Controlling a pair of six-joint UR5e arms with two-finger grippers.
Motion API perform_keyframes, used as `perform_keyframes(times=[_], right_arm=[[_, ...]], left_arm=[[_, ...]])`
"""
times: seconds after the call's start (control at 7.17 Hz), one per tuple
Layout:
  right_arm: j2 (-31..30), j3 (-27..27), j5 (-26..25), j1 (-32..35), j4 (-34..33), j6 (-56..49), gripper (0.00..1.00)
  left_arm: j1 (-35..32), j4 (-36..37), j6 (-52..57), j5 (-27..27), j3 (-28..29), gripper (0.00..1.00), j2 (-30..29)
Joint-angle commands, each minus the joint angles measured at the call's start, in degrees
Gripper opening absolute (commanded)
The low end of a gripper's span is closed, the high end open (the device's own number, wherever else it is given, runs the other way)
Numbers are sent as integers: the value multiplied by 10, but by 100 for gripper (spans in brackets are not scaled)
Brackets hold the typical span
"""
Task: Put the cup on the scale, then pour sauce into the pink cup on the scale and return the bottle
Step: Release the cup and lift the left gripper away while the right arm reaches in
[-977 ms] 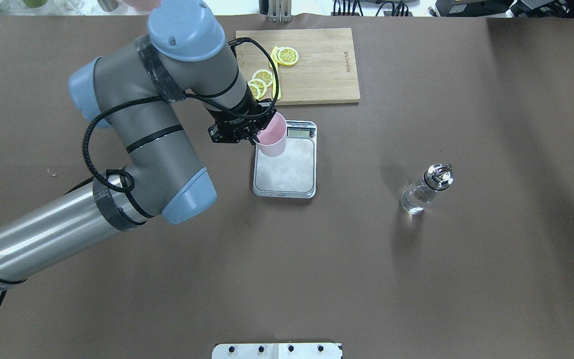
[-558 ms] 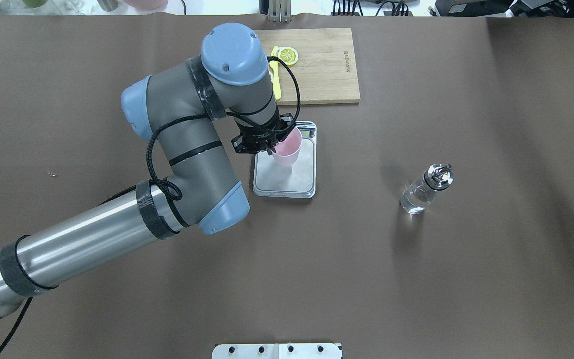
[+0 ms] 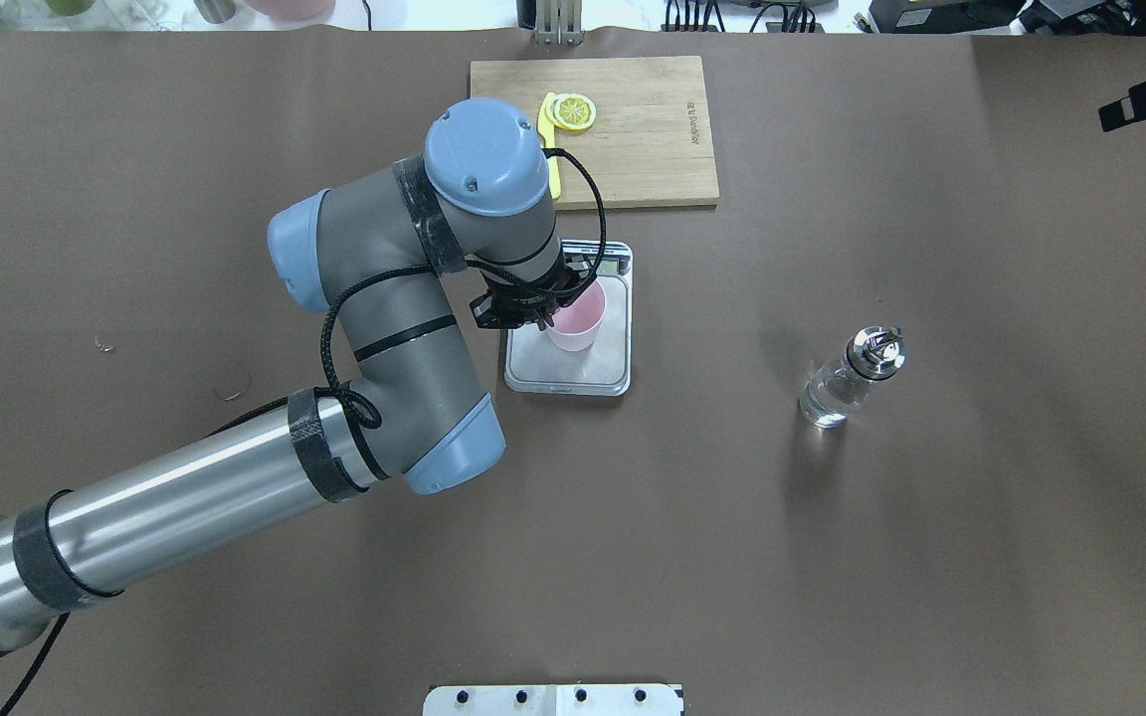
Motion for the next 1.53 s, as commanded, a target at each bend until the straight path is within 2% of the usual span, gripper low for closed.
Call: perform_keyframes(times=[0.0,0.14,0.28,0.42,0.56,0.7,0.84,0.98,1.26,1.4], right_arm=[[7,38,-22,-25,0,23,100],[9,54,-33,-30,0,27,100],[9,73,-43,-44,1,38,100],[7,100,-83,-74,3,53,100],[-11,135,-151,-126,25,96,100],[-50,156,-208,-177,78,150,100],[-128,160,-244,-213,200,187,100],[-190,159,-291,-252,281,215,100],[-229,160,-394,-345,326,223,100],[-262,159,-464,-406,373,270,100]], left_arm=[[-19,-26,28,-6,-12,99,16],[-29,-24,28,-16,-27,99,20],[-54,-22,28,-63,-39,99,28],[-79,-20,28,-99,-62,99,48],[-91,-20,39,-109,-98,99,82],[-97,-20,52,-109,-115,99,106],[-104,-20,61,-109,-120,99,119],[-107,-20,69,-108,-121,99,127],[-108,-20,83,-106,-128,99,143],[-107,-21,83,-105,-128,99,148]])
